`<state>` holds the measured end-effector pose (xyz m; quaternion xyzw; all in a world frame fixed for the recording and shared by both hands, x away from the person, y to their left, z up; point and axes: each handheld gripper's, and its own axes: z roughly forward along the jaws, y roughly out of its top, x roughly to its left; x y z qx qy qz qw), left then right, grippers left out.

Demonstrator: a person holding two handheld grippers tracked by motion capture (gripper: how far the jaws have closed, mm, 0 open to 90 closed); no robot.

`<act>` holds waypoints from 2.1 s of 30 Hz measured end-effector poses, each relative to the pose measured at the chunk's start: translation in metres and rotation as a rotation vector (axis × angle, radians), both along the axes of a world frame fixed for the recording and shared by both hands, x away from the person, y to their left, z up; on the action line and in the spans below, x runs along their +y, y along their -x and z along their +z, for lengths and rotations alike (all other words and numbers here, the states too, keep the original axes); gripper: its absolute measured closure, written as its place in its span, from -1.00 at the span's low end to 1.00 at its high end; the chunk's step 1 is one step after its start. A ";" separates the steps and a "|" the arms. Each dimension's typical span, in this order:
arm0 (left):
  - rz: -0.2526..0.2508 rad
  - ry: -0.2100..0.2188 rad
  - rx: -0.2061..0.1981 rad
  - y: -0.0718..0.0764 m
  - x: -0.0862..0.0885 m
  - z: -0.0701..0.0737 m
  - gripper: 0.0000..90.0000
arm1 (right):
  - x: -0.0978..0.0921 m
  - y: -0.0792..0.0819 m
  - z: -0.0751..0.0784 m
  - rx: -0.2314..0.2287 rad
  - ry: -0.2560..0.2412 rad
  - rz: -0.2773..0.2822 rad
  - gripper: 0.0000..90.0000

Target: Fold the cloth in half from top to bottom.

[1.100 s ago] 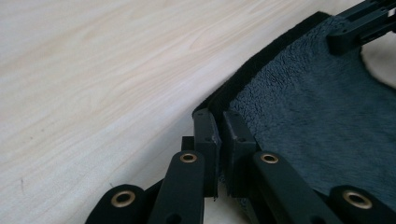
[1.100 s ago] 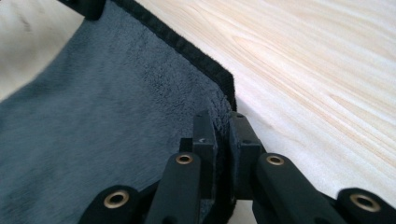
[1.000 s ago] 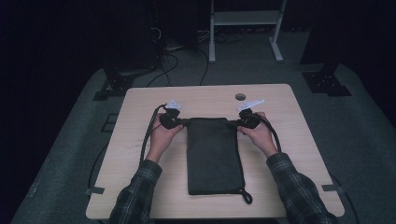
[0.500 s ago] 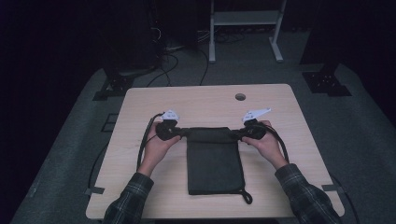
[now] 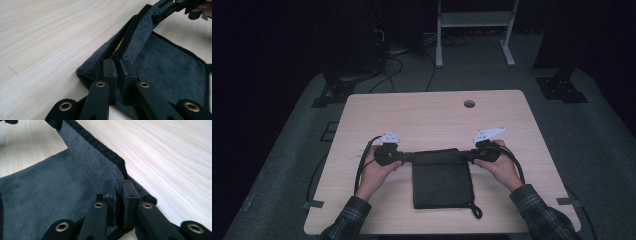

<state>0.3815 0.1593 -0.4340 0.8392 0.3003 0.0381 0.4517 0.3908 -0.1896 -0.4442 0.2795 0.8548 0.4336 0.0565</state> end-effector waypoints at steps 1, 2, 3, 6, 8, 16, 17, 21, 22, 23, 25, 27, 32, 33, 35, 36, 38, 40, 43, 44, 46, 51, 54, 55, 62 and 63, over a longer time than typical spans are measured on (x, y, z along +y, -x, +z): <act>-0.008 -0.002 0.000 0.004 0.000 0.000 0.89 | 0.000 0.002 0.000 -0.004 0.003 0.002 0.83; -0.011 -0.004 0.000 0.007 -0.001 0.000 0.89 | 0.000 0.006 0.000 -0.008 0.006 0.008 0.82; -0.017 -0.004 -0.001 0.009 -0.001 0.000 0.89 | -0.001 0.009 0.000 -0.006 0.006 0.011 0.83; -0.026 -0.003 0.000 0.018 -0.001 0.001 0.89 | -0.002 0.018 0.002 -0.017 0.007 0.024 0.83; -0.033 -0.002 0.000 0.023 -0.001 0.001 0.89 | -0.003 0.024 0.003 -0.020 0.003 0.031 0.83; -0.063 -0.007 -0.009 0.043 -0.001 0.004 0.89 | -0.007 0.050 0.008 -0.035 -0.017 0.057 0.82; -0.066 -0.009 -0.006 0.046 0.000 0.004 0.89 | -0.007 0.052 0.009 -0.037 -0.020 0.059 0.82; -0.081 -0.016 -0.002 0.056 -0.001 0.004 0.89 | -0.007 0.065 0.010 -0.044 -0.020 0.075 0.82; -0.086 -0.019 -0.001 0.058 -0.001 0.004 0.89 | -0.008 0.069 0.010 -0.043 -0.020 0.080 0.82; -0.092 -0.024 0.002 0.060 -0.002 0.003 0.89 | -0.008 0.071 0.010 -0.041 -0.023 0.081 0.82; -0.102 -0.035 0.009 0.064 -0.002 0.002 0.89 | -0.008 0.076 0.007 -0.031 -0.019 0.088 0.82; -0.110 -0.046 0.021 0.067 -0.003 -0.001 0.89 | -0.008 0.082 0.003 -0.018 -0.008 0.101 0.82; -0.128 -0.081 0.048 0.072 -0.005 -0.009 0.88 | -0.006 0.091 -0.005 0.001 0.025 0.121 0.80; -0.129 -0.085 0.056 0.073 -0.005 -0.011 0.88 | -0.005 0.092 -0.007 0.003 0.030 0.121 0.80; -0.139 -0.100 0.071 0.074 -0.006 -0.015 0.88 | -0.004 0.094 -0.010 0.009 0.041 0.125 0.79; -0.142 -0.108 0.084 0.075 -0.006 -0.018 0.87 | -0.003 0.095 -0.012 0.010 0.046 0.125 0.79; -0.140 -0.113 0.091 0.076 -0.006 -0.020 0.83 | -0.003 0.096 -0.016 0.016 0.059 0.128 0.74; -0.136 -0.107 0.090 0.077 -0.004 -0.020 0.76 | -0.004 0.097 -0.017 0.017 0.056 0.121 0.65; -0.133 -0.076 0.072 0.080 0.001 -0.013 0.69 | -0.010 0.099 -0.012 0.012 0.023 0.117 0.53; -0.134 -0.064 0.066 0.081 0.003 -0.010 0.67 | -0.013 0.101 -0.009 0.008 0.006 0.114 0.52; -0.125 -0.043 0.031 0.084 0.007 -0.002 0.65 | -0.019 0.103 -0.003 -0.008 -0.032 0.108 0.51; -0.090 -0.008 -0.015 0.078 0.011 0.010 0.70 | -0.031 0.101 0.011 -0.039 -0.100 0.074 0.58; -0.082 -0.011 -0.022 0.066 0.005 0.009 0.75 | -0.028 0.089 0.009 -0.044 -0.081 0.050 0.68; -0.075 -0.017 -0.019 0.060 0.001 0.007 0.76 | -0.026 0.086 0.007 -0.040 -0.076 0.047 0.71; -0.111 -0.060 0.013 0.047 -0.026 -0.012 0.76 | -0.002 0.065 -0.011 0.007 -0.014 0.078 0.78; -0.124 -0.065 0.017 0.050 -0.028 -0.013 0.75 | 0.000 0.066 -0.013 0.019 -0.008 0.090 0.78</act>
